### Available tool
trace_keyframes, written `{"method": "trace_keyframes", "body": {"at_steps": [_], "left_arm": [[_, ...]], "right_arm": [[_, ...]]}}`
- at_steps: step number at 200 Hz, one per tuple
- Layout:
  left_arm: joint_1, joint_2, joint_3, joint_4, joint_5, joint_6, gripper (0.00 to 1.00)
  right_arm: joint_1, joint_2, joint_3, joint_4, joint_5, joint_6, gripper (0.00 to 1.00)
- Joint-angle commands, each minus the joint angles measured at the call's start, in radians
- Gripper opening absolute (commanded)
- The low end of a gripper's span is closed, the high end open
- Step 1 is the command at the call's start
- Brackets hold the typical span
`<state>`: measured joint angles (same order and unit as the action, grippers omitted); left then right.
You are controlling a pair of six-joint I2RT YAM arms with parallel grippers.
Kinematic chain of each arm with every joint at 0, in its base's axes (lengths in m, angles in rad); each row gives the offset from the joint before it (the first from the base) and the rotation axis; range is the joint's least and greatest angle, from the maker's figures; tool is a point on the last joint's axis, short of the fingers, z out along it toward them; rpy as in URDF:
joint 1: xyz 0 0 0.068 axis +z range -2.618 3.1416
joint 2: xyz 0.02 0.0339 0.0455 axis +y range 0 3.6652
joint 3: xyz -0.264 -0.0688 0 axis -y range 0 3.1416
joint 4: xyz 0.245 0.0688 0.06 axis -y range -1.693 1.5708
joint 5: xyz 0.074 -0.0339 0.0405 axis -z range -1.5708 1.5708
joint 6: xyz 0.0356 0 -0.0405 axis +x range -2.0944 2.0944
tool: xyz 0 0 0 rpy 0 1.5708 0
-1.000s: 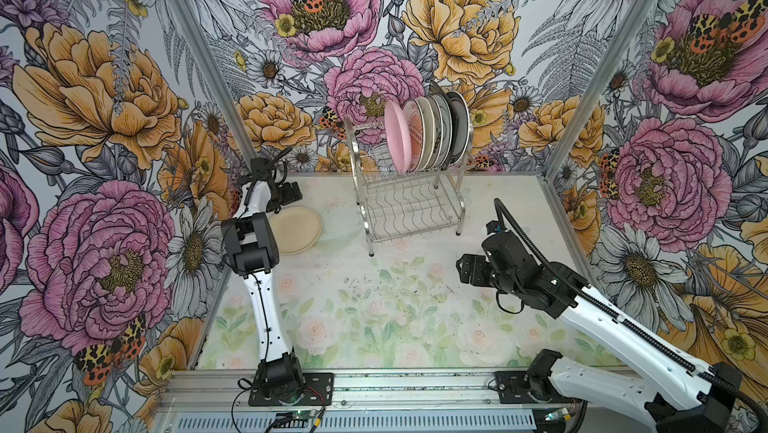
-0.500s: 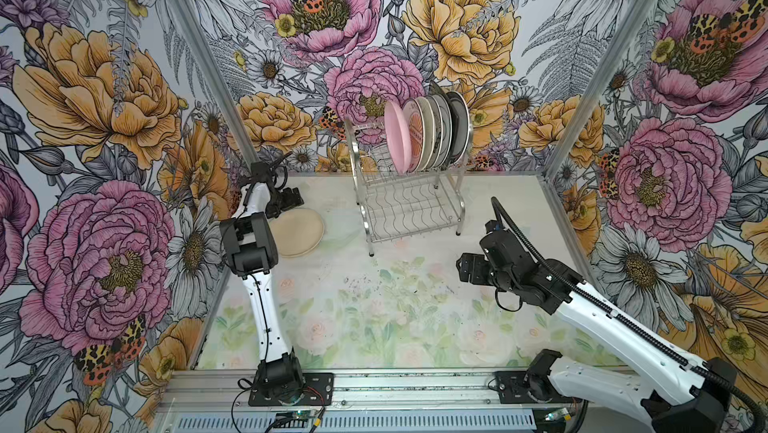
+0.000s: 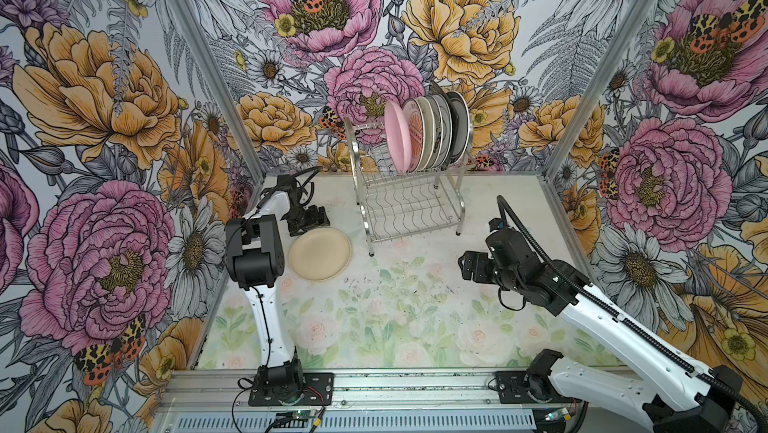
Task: Load the plates into the dish rack
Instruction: 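Grip the cream plate rim with the left gripper and drag it toward mid-table, then tilt the cream plate up on edge with the left gripper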
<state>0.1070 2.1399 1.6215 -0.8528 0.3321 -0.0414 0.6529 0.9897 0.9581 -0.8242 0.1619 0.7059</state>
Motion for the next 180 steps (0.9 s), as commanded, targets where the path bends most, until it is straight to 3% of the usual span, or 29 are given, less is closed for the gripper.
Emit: {"method": "trace_keyframes", "body": {"at_steps": [1, 80, 141, 180], "left_arm": [[-0.024, -0.073, -0.100, -0.025, 0.023, 0.017, 0.90], [-0.168, -0.345, -0.428, -0.025, 0.058, 0.001, 0.88], [-0.305, -0.441, -0.539, -0.026, 0.100, -0.045, 0.87], [-0.326, -0.512, -0.586, -0.025, 0.101, -0.108, 0.87]], "right_arm": [[-0.009, -0.039, -0.008, 0.031, -0.014, -0.018, 0.87], [-0.013, -0.087, -0.043, 0.033, -0.038, -0.027, 0.87], [-0.018, -0.064, -0.033, 0.057, -0.056, -0.048, 0.87], [-0.023, -0.046, -0.023, 0.064, -0.069, -0.057, 0.88]]}}
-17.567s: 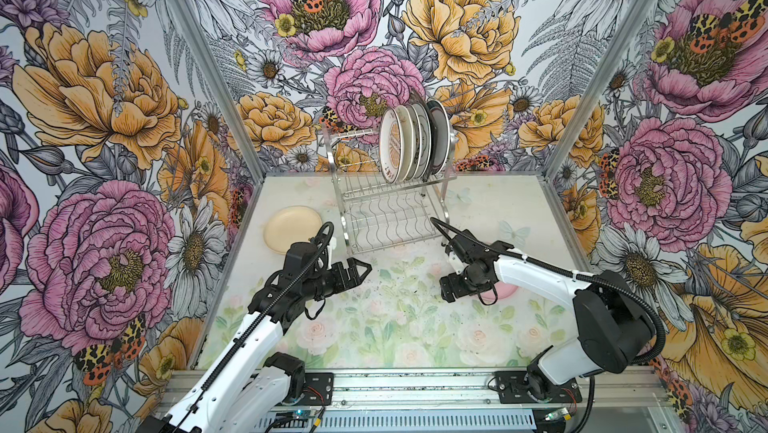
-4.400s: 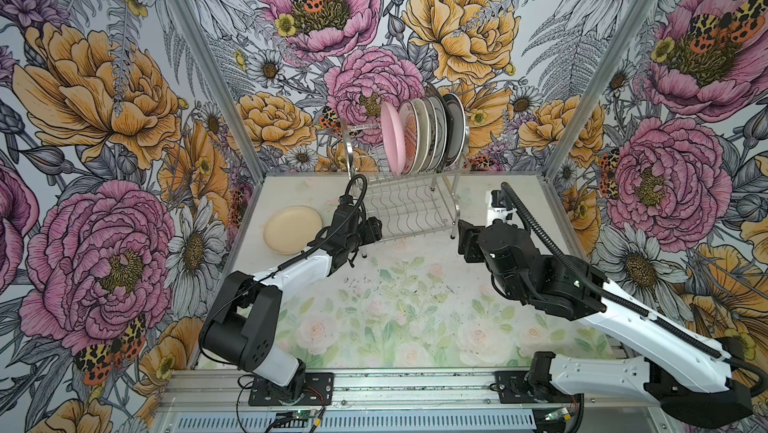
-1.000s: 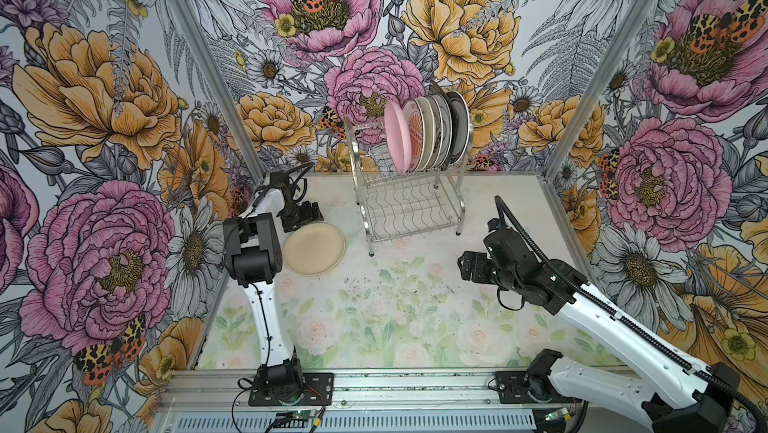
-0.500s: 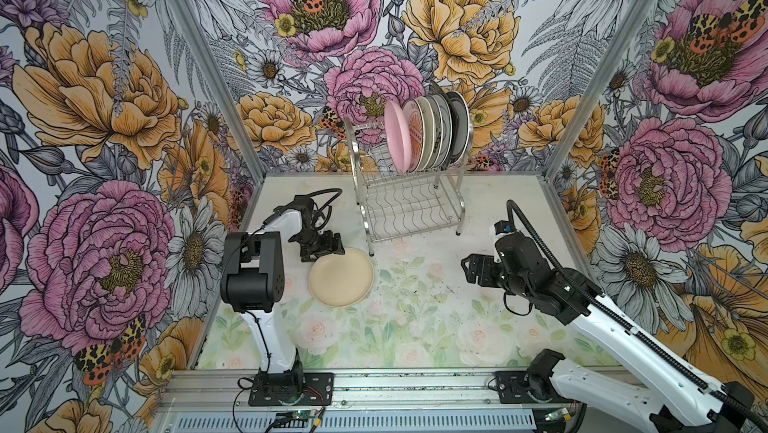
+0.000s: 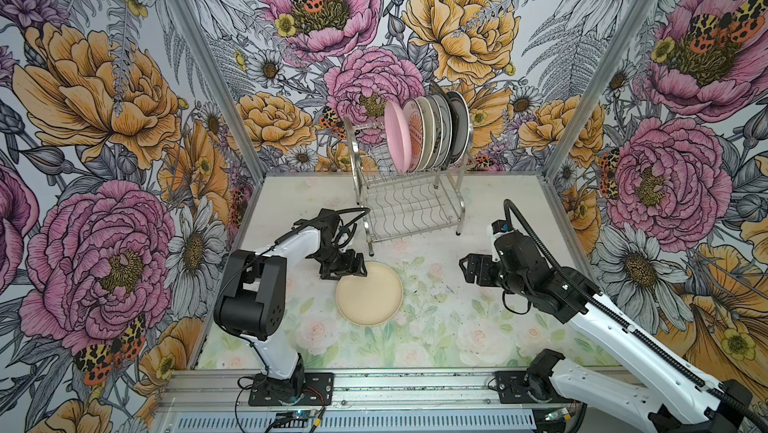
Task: Load the plates into the dish rack
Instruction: 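Tilt the cream plate up on edge with the left gripper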
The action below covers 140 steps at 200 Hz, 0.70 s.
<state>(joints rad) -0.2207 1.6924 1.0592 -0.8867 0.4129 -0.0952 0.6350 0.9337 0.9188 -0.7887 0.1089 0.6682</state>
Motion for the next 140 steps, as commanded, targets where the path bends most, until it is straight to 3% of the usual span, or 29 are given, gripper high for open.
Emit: {"method": "trace_keyframes", "body": {"at_steps": [1, 89, 140], "left_arm": [[0.002, -0.067, -0.025, 0.009, 0.019, -0.056, 0.87], [0.040, -0.352, -0.191, 0.020, -0.149, -0.331, 0.87], [-0.001, -0.488, -0.309, 0.066, -0.210, -0.474, 0.74]], "right_arm": [[-0.006, 0.010, 0.016, 0.028, -0.016, -0.020, 0.87], [-0.024, 0.016, 0.016, 0.035, -0.070, -0.042, 0.87], [-0.034, 0.023, 0.003, 0.050, -0.101, -0.056, 0.87]]}}
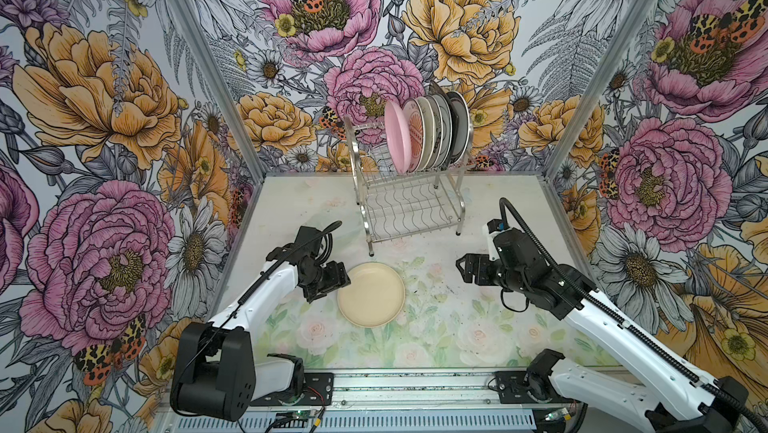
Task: Load the plates into the dish rack
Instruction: 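Tilt the cream plate up on edge with the left gripper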
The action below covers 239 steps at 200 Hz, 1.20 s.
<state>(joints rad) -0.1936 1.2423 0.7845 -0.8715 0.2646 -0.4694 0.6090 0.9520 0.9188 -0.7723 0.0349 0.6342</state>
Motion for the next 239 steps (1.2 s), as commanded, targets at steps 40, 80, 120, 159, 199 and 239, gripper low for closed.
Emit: {"method": "trace_keyframes", "body": {"at_steps": [40, 80, 120, 159, 199, 239], "left_arm": [[-0.067, 0.001, -0.084, 0.140, -0.078, -0.135, 0.59], [-0.093, 0.073, -0.096, 0.200, -0.103, -0.133, 0.48], [-0.107, 0.111, -0.101, 0.223, -0.105, -0.133, 0.34], [-0.125, 0.130, -0.105, 0.227, -0.099, -0.111, 0.23], [-0.172, 0.149, -0.091, 0.231, -0.103, -0.083, 0.15], [-0.201, 0.131, -0.088, 0.230, -0.092, -0.074, 0.00]], "right_arm": [[-0.015, 0.028, 0.006, 0.052, -0.050, -0.034, 0.87], [-0.017, 0.017, -0.001, 0.053, -0.052, -0.029, 0.87], [-0.018, -0.013, -0.026, 0.053, -0.046, -0.005, 0.87], [-0.019, -0.032, -0.046, 0.053, -0.041, 0.009, 0.87], [-0.019, -0.034, -0.055, 0.054, -0.042, 0.015, 0.87], [-0.019, -0.035, -0.059, 0.054, -0.046, 0.015, 0.87]]}}
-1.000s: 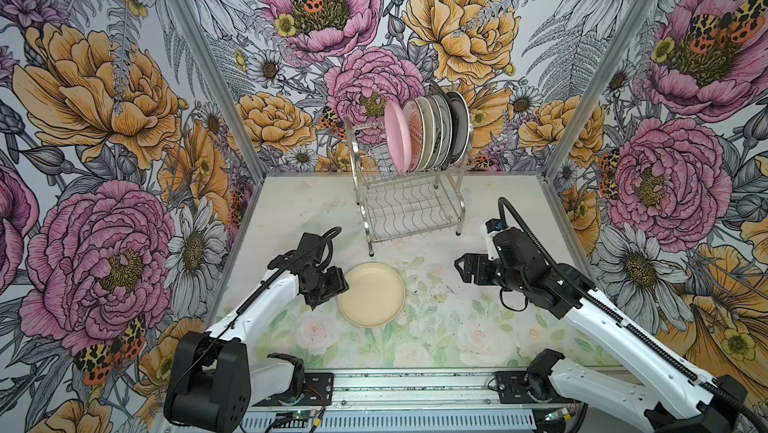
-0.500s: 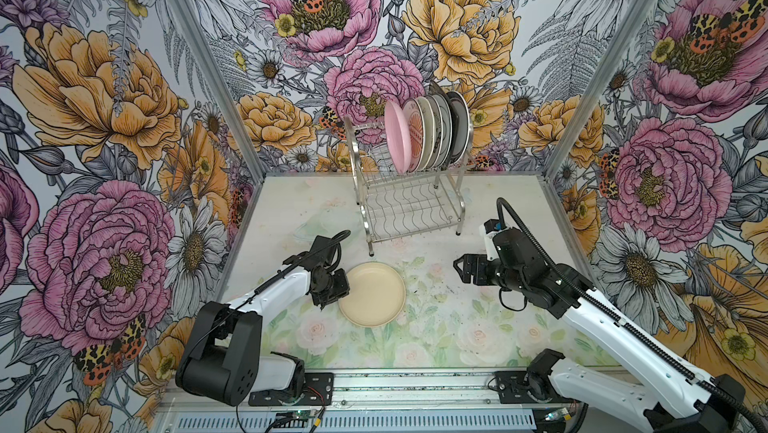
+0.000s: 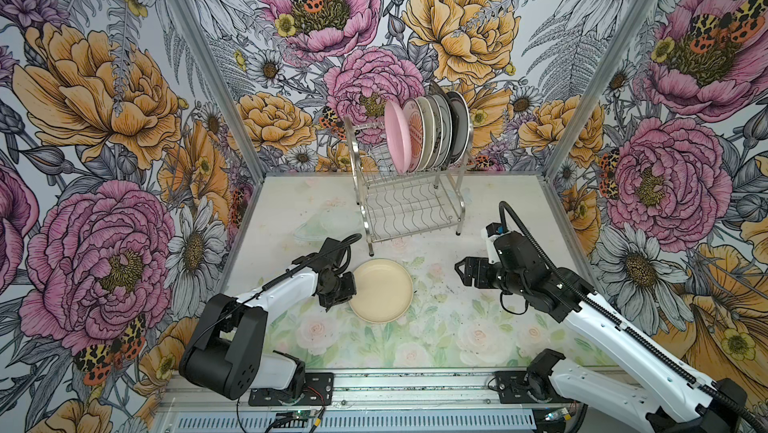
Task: Load the plates into the dish rack
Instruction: 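Tilt the cream plate up on edge with the left gripper, then grasp the upright cream plate with the right gripper while left gripper holds it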
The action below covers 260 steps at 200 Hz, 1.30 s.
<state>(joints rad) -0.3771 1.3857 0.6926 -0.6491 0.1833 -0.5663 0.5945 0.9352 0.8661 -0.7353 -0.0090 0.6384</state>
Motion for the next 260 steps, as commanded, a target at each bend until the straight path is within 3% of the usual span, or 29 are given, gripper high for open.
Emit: {"method": "trace_keyframes", "body": {"at_steps": [1, 47, 112, 138, 202, 260], "left_arm": [[-0.019, -0.013, 0.005, 0.008, -0.011, 0.023, 0.00], [-0.055, -0.113, 0.020, 0.008, 0.040, 0.039, 0.00], [-0.123, -0.226, 0.099, 0.018, 0.099, 0.037, 0.00], [-0.134, -0.237, 0.129, 0.041, 0.129, 0.044, 0.00], [-0.150, -0.245, 0.162, 0.075, 0.205, 0.066, 0.00], [-0.154, -0.254, 0.162, 0.083, 0.216, 0.070, 0.00]], "right_arm": [[-0.005, -0.017, -0.006, 0.017, -0.002, 0.011, 0.87], [-0.005, 0.024, 0.003, 0.034, -0.059, -0.001, 0.87], [-0.010, 0.194, 0.042, 0.210, -0.431, -0.007, 0.86], [-0.019, 0.253, 0.055, 0.263, -0.527, 0.005, 0.83], [-0.044, 0.298, 0.035, 0.383, -0.657, 0.056, 0.60], [-0.049, 0.306, 0.027, 0.409, -0.671, 0.079, 0.32]]}}
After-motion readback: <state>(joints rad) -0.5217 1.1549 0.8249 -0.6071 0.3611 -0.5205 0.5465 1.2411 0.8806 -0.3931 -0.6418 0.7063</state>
